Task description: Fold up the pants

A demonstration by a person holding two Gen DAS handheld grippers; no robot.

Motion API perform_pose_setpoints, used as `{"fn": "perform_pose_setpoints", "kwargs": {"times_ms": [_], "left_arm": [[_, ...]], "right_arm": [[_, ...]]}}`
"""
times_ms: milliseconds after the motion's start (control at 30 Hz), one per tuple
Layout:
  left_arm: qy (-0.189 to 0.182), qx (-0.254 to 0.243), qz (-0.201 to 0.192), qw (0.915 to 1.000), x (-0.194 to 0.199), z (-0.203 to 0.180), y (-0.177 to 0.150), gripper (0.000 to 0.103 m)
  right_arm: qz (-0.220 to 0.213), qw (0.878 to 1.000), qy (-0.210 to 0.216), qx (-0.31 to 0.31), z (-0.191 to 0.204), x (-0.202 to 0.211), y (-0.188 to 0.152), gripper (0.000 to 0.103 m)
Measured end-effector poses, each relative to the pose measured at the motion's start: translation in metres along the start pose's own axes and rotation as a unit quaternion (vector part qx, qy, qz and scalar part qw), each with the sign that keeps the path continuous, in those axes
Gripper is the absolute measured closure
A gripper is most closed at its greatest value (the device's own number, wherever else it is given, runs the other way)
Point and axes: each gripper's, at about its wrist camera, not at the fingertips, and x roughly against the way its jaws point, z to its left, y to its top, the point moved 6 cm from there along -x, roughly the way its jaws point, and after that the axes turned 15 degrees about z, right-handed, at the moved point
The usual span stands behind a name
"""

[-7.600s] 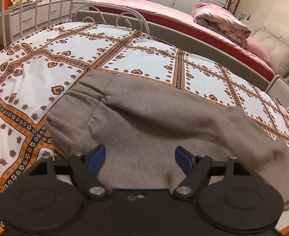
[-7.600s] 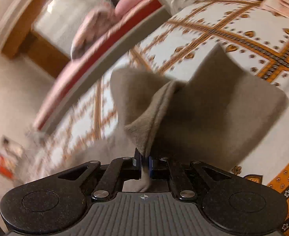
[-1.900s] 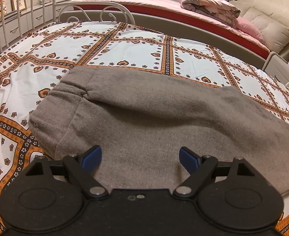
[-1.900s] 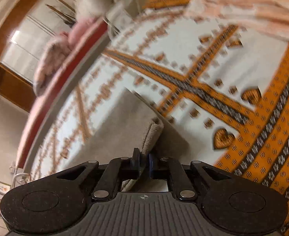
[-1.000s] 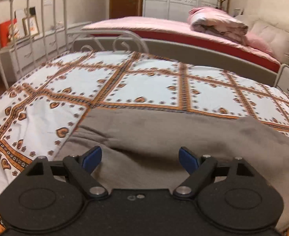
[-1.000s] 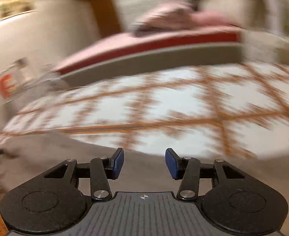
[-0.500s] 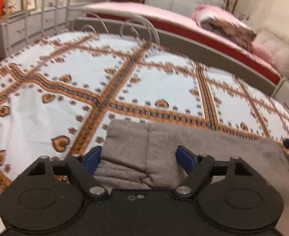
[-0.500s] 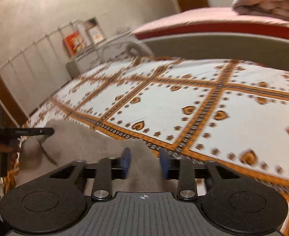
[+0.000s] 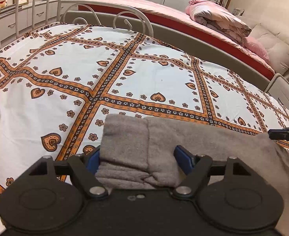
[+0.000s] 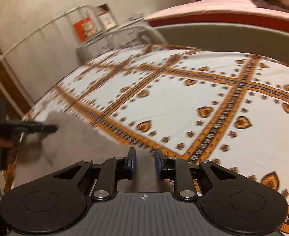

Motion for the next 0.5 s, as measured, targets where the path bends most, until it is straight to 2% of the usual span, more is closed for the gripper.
{"fn": "perform_pose_setpoints", "kwargs": {"times_ms": [67, 233, 267, 300, 333, 367, 400, 500], "left_arm": [[0.002, 0.000, -0.001, 1.0000, 0.000, 0.000, 0.001, 0.033], [0.005, 0.001, -0.002, 1.0000, 0.000, -0.001, 0.000, 0.034], [0.005, 0.001, -0.002, 1.0000, 0.000, -0.001, 0.000, 0.034], [0.004, 0.002, -0.001, 1.0000, 0.000, -0.001, 0.001, 0.036], [0.000, 0.002, 0.000, 1.0000, 0.001, -0.001, 0.001, 0.048], [-0.011, 0.002, 0.000, 0.9999, 0.001, -0.002, 0.001, 0.055], [-0.015, 0.005, -0.001, 0.9999, 0.003, -0.004, 0.002, 0.058], [0.015, -0.021, -0.010, 0.9996, 0.004, -0.014, 0.002, 0.059]], "right_arm": [[0.008, 1.000, -0.002, -0.004, -0.004, -0.002, -0.002, 0.080], [0.024, 0.998, 0.050, -0.023, -0.006, -0.007, -0.004, 0.081], [0.030, 0.998, 0.045, -0.013, -0.002, -0.008, -0.004, 0.092], [0.033, 0.999, 0.039, -0.002, 0.002, -0.010, -0.004, 0.097], [0.030, 0.999, 0.037, 0.007, 0.006, -0.009, -0.004, 0.098], [0.022, 0.999, 0.031, 0.018, 0.010, -0.006, -0.003, 0.099], [0.015, 0.999, 0.022, 0.029, 0.013, -0.004, -0.004, 0.100], [-0.013, 0.999, -0.012, 0.046, 0.018, 0.007, -0.001, 0.101]]}}
